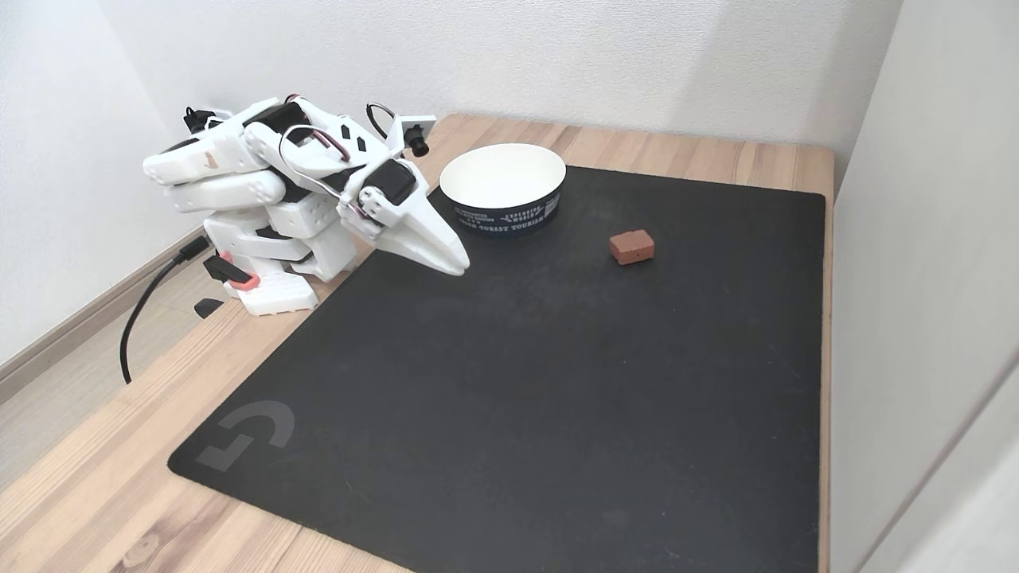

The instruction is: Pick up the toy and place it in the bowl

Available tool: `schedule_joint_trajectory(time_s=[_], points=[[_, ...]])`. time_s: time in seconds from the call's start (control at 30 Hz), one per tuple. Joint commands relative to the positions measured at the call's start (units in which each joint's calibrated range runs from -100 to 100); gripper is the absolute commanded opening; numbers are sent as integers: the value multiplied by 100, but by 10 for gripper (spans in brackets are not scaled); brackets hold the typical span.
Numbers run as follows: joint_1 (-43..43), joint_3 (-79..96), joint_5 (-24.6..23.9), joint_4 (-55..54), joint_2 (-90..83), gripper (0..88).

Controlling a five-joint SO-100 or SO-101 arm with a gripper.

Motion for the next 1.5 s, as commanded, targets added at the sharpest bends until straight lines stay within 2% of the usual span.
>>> schedule_joint_trajectory(time_s=[0.0,0.33,0.53,1.0,1.47], points=[[33,87,-1,-5,-58,24],[-25,-3,-6,-39,67,23],[-100,-1535,-6,-166,1718,23],[-1363,-5023,-6,-471,5627,24],[-1957,-7475,31,-437,8462,23]])
